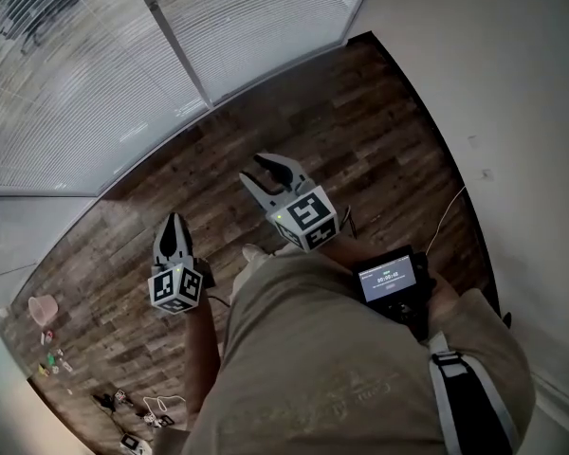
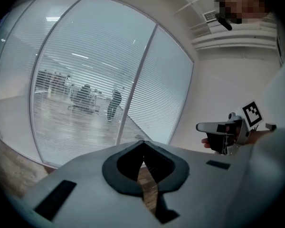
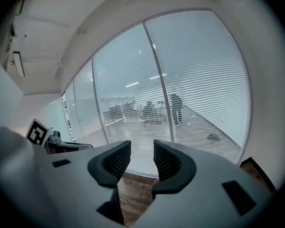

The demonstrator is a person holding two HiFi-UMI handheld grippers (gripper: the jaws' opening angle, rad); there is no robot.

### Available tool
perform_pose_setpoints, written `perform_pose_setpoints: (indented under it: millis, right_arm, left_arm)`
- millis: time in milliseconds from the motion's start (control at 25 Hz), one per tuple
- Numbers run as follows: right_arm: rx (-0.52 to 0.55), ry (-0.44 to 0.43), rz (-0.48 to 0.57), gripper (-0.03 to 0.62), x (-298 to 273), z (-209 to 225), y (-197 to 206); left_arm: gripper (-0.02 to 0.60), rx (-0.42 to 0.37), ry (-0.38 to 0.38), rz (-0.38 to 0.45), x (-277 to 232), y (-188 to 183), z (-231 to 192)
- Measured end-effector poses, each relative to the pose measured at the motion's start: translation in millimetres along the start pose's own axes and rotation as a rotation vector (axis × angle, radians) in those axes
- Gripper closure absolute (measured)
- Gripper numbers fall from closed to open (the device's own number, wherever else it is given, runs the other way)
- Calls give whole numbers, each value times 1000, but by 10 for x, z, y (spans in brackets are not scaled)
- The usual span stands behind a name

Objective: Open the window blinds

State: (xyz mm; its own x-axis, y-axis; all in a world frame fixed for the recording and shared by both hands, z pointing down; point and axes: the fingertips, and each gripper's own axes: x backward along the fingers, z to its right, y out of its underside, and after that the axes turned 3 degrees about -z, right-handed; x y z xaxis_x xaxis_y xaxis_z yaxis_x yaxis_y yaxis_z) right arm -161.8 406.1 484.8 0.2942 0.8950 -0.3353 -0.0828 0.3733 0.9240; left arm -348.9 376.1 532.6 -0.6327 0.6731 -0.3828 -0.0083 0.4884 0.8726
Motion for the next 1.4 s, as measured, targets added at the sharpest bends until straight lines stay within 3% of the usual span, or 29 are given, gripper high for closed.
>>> perform_pose_setpoints:
  millis: [400, 720, 880, 1040, 1280, 1400]
  right_arm:
    - [-14, -56, -28, 456, -271, -558, 108]
    - [-1, -87, -27, 456, -80, -267, 94]
    - [13, -106, -28, 457, -83, -292, 62]
    - [102, -158, -87, 496, -62, -370, 135]
    - [104, -222, -97, 511, 155, 229, 240]
    - [101, -260, -125, 513, 224, 210, 315]
  left_arm:
    - [568, -15, 64, -51, 163, 126, -175]
    - [566, -32, 57, -39, 19, 105, 221]
    - [566, -16, 40, -22, 94, 103, 228]
    - [566, -1, 15, -18, 149, 142, 250]
    - [566, 29, -19, -9, -205, 254, 791]
    - [566, 83, -14, 4, -200, 305, 866]
